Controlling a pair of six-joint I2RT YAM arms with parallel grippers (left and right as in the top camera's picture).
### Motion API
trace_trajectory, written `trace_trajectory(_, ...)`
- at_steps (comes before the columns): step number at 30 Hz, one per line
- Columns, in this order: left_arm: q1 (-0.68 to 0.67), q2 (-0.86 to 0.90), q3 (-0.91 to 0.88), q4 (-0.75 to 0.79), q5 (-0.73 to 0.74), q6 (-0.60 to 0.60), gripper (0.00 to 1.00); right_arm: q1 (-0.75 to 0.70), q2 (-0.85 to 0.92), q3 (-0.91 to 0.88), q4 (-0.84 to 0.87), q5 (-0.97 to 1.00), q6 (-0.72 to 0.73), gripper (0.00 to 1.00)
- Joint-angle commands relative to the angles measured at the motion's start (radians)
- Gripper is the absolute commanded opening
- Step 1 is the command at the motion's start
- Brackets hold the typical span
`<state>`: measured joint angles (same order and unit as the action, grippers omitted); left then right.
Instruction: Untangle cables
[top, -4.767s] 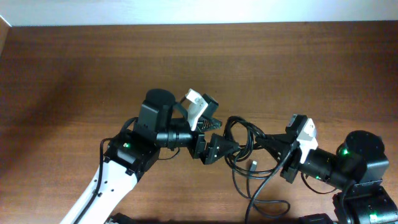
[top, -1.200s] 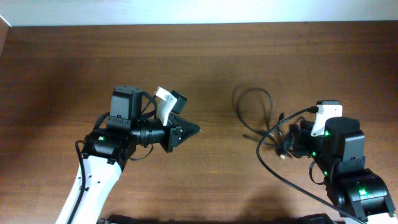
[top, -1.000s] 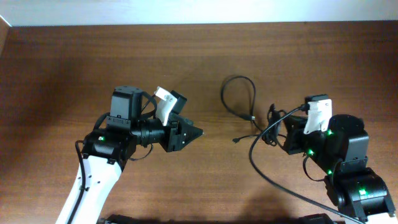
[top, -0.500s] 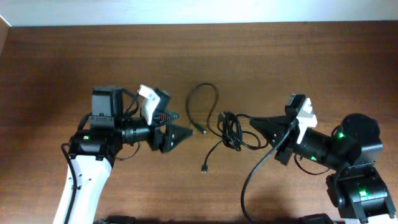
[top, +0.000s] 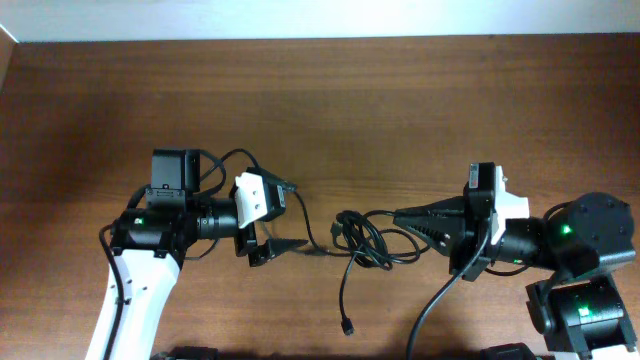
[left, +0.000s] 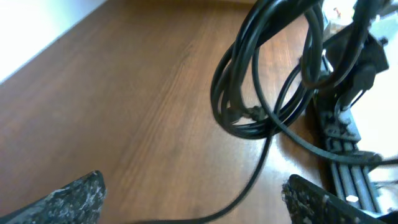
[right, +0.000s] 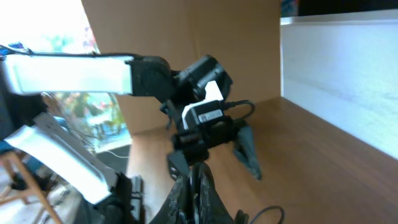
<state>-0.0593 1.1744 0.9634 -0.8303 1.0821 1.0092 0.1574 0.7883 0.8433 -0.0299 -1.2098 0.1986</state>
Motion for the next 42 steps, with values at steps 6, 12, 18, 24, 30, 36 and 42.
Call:
trace_trajectory(6, -0.049, -0.012, 0.016, 0.007, 0.073, 0.122, 0.99, 0.000, -0.012, 0.009, 0.053, -0.079, 0.099, 0.04)
trace_trajectory(12, -0.143, -0.010, 0.016, 0.034, 0.078, 0.122, 0.99, 0.000, -0.012, 0.009, 0.054, -0.104, 0.099, 0.04)
trace_trajectory(18, -0.198, -0.006, 0.016, 0.047, 0.082, 0.122, 0.99, 0.000, -0.012, 0.009, 0.071, -0.105, 0.099, 0.04)
trace_trajectory(24, -0.257, 0.055, 0.016, 0.093, 0.088, 0.121, 0.99, 0.000, -0.012, 0.009, 0.072, -0.119, 0.099, 0.04)
trace_trajectory(30, -0.275, 0.137, 0.016, 0.139, 0.176, 0.121, 0.99, 0.000, -0.012, 0.009, 0.072, -0.119, 0.099, 0.04)
trace_trajectory(36, -0.275, 0.194, 0.016, 0.164, 0.256, 0.122, 0.87, 0.000, -0.009, 0.009, 0.072, -0.119, 0.099, 0.04)
trace_trajectory(42, -0.275, 0.201, 0.016, 0.184, 0.317, 0.121, 0.66, 0.000, 0.004, 0.009, 0.072, -0.118, 0.099, 0.04)
